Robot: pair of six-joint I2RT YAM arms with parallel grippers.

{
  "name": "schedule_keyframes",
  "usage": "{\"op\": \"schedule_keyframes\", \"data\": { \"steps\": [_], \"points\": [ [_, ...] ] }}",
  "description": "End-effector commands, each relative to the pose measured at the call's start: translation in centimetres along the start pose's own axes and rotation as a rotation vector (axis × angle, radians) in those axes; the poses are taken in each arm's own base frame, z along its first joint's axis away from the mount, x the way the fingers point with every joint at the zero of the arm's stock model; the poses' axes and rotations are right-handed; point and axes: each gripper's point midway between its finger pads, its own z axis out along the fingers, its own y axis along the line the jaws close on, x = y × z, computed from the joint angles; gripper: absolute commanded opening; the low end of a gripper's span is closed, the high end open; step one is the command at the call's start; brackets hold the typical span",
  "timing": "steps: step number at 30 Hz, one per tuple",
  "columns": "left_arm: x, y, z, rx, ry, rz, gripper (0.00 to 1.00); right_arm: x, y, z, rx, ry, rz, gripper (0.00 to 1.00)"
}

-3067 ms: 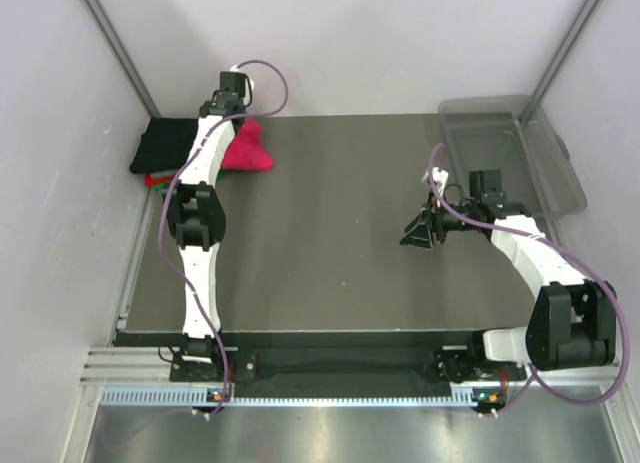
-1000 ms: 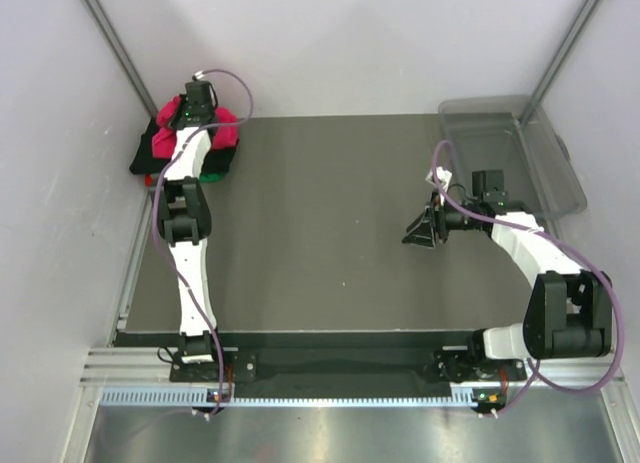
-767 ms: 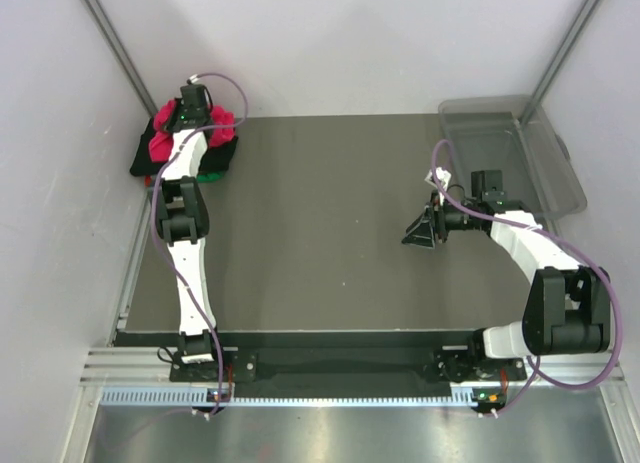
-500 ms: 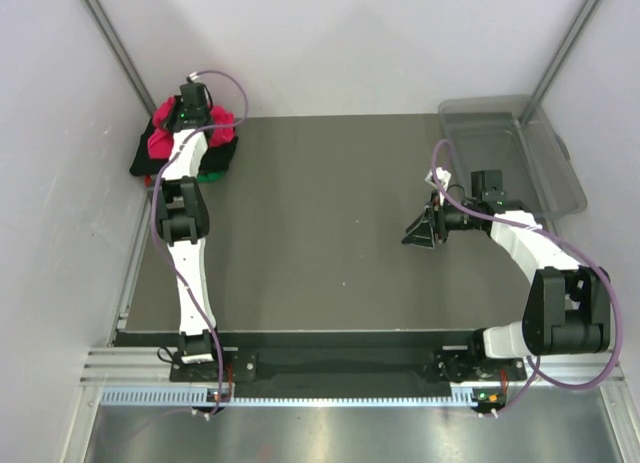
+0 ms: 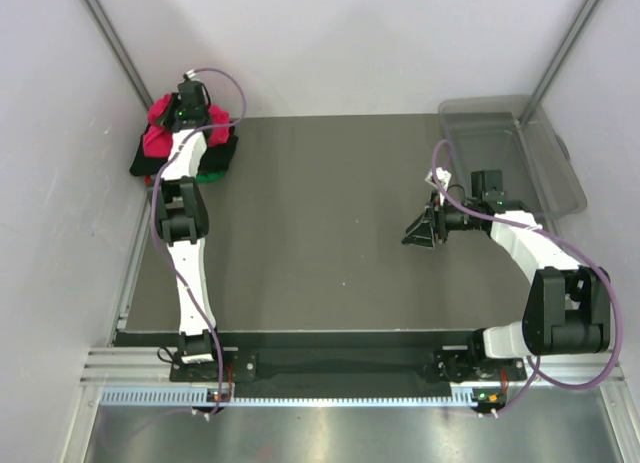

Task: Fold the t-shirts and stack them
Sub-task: Neatly place the folded tshirt to the corner

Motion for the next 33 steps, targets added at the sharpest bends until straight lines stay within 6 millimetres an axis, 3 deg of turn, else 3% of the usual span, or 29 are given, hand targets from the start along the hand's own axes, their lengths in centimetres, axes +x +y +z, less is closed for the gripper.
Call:
{"op": "schedule_keyframes", "data": {
  "steps": [1, 4, 5, 6, 7, 9, 16, 18, 19, 21, 25, 26, 28, 29, 30, 32, 33],
  "points": [
    [-1.7, 7.6, -1.0, -0.143, -0.038, -0.118, 0.0, -1.1, 0.5, -0.4, -0.028, -0.038, -0.068, 0.54],
    [-1.7, 7.0, -1.1, -0.12, -0.039, -0.108, 0.02, -1.1, 0.4, -0.3, -0.031, -0.037, -0.062, 0.54],
    [-1.7, 6.5, -1.0, -0.106, -0.038, -0.101, 0.11, -1.1, 0.3, -0.3, -0.03, -0.037, -0.063, 0.54],
    [-1.7, 6.4, -1.2, -0.102, -0.039, -0.103, 0.52, -1.1, 0.3, -0.3, -0.031, -0.035, -0.063, 0.54],
    [-1.7, 6.3, -1.3, -0.111, -0.036, -0.117, 0.74, -1.0, 0.4, -0.3, -0.031, -0.035, -0.063, 0.54],
    [-2.2, 6.3, -1.9, -0.12, -0.047, -0.145, 0.99, -1.0, 0.3, -0.3, -0.031, -0.035, -0.064, 0.54],
    [-5.4, 3.3, -6.2, -0.031, -0.101, -0.214, 0.99, -1.0, 0.4, -0.3, -0.032, -0.034, -0.065, 0.55],
    [-6.5, 4.3, -7.5, -0.043, -0.14, -0.257, 0.99, -1.0, 0.3, -0.3, -0.029, -0.033, -0.066, 0.55],
    [-8.2, 3.0, -9.7, -0.018, -0.185, -0.258, 0.99, -1.0, 0.3, -0.3, -0.029, -0.033, -0.066, 0.55],
    [-9.3, 2.3, -12.4, 0.012, -0.23, -0.259, 0.99, -0.8, 0.2, -0.3, -0.024, -0.03, -0.064, 0.55],
    [-9.2, -0.8, -15.0, 0.096, -0.243, -0.195, 0.96, -0.6, 0.0, -0.3, -0.025, -0.026, -0.049, 0.55],
    [-8.9, -1.7, -15.2, 0.138, -0.233, -0.178, 0.9, -0.6, -0.1, -0.3, -0.023, -0.026, -0.049, 0.55],
    [-8.4, -3.2, -15.6, 0.235, -0.216, -0.197, 0.68, -0.5, -0.1, -0.3, -0.023, -0.025, -0.044, 0.55],
    [-7.6, -4.6, -16.2, 0.331, -0.2, -0.171, 0.6, -0.5, -0.1, -0.4, -0.022, -0.026, -0.043, 0.55],
    [-7.0, -4.7, -15.8, 0.364, -0.182, -0.189, 0.53, -0.4, -0.1, -0.3, -0.022, -0.024, -0.041, 0.55],
    [-5.9, -6.3, -16.1, 0.497, -0.14, -0.222, 0.52, -0.3, -0.2, -0.3, -0.019, -0.023, -0.039, 0.55],
    [-5.2, -6.1, -15.5, 0.513, -0.121, -0.236, 0.55, -0.3, -0.2, -0.3, -0.019, -0.023, -0.039, 0.55]
  ]
}}
